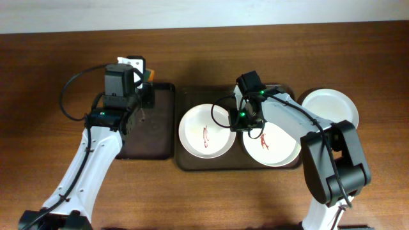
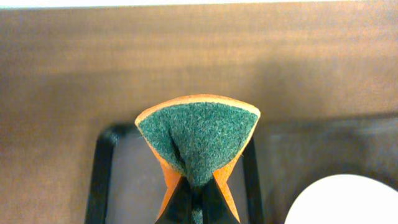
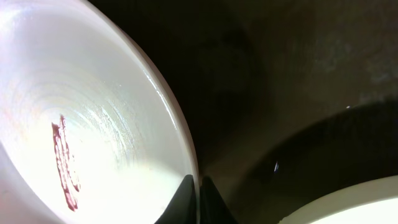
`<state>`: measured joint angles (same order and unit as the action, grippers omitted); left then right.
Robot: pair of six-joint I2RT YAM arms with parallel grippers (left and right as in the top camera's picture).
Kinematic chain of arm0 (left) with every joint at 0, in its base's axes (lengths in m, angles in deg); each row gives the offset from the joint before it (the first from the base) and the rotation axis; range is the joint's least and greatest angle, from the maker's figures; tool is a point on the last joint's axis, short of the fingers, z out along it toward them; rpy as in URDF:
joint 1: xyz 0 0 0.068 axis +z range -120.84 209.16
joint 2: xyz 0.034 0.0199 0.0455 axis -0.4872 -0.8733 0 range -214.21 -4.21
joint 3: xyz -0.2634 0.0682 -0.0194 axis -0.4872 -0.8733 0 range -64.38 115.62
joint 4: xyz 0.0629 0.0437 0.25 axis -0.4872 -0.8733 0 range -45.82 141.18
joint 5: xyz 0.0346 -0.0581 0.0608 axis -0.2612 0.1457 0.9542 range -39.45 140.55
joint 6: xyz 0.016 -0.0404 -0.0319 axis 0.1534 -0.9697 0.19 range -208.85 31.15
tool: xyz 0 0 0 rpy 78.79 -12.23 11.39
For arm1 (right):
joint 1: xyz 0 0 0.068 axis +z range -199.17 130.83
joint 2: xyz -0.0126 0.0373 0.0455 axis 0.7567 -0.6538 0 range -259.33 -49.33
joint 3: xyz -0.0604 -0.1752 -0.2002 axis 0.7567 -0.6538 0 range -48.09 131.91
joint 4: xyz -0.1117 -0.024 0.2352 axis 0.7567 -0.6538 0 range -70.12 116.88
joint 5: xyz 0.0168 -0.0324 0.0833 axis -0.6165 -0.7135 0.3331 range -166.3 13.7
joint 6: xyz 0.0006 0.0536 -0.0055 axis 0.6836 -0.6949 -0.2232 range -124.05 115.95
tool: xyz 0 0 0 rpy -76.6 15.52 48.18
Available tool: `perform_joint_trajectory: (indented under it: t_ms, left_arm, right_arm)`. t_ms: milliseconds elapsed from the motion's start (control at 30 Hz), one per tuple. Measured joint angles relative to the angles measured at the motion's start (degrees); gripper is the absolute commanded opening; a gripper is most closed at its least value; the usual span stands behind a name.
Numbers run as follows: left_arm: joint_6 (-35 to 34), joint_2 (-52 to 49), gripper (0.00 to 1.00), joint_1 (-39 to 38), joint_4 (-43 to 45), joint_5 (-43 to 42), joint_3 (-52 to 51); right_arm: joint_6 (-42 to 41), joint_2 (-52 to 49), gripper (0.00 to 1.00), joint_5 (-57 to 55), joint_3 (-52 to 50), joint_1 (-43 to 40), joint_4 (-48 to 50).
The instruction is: Clean dirty plates on tray and stack at the side
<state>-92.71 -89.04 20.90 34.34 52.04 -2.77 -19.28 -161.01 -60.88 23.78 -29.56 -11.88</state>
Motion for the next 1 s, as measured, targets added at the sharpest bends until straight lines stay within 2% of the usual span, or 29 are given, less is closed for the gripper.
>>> perform_joint_trajectory:
  t_ms: [233, 533, 833, 1000]
  left_arm:
    - [0.0, 4.0, 0.0, 0.0, 4.9, 0.0, 0.0]
    - [0.0, 15.1, 0.0, 0.0, -3.3, 0.0, 0.0]
    - [0.0, 15.0, 0.0, 0.0, -1.1, 0.0, 0.0]
    - [0.0, 9.9, 0.0, 0.0, -1.1, 0.0, 0.0]
  right_arm:
    - [0.0, 0.0, 0.04, 0.0, 0.0, 0.0, 0.0]
    - [0.0, 0.0, 0.04, 0.0, 0.0, 0.0, 0.0]
    - [0.0, 0.0, 0.04, 0.0, 0.0, 0.0, 0.0]
    - [0.0, 0.0, 0.04, 0.0, 0.0, 0.0, -0.1]
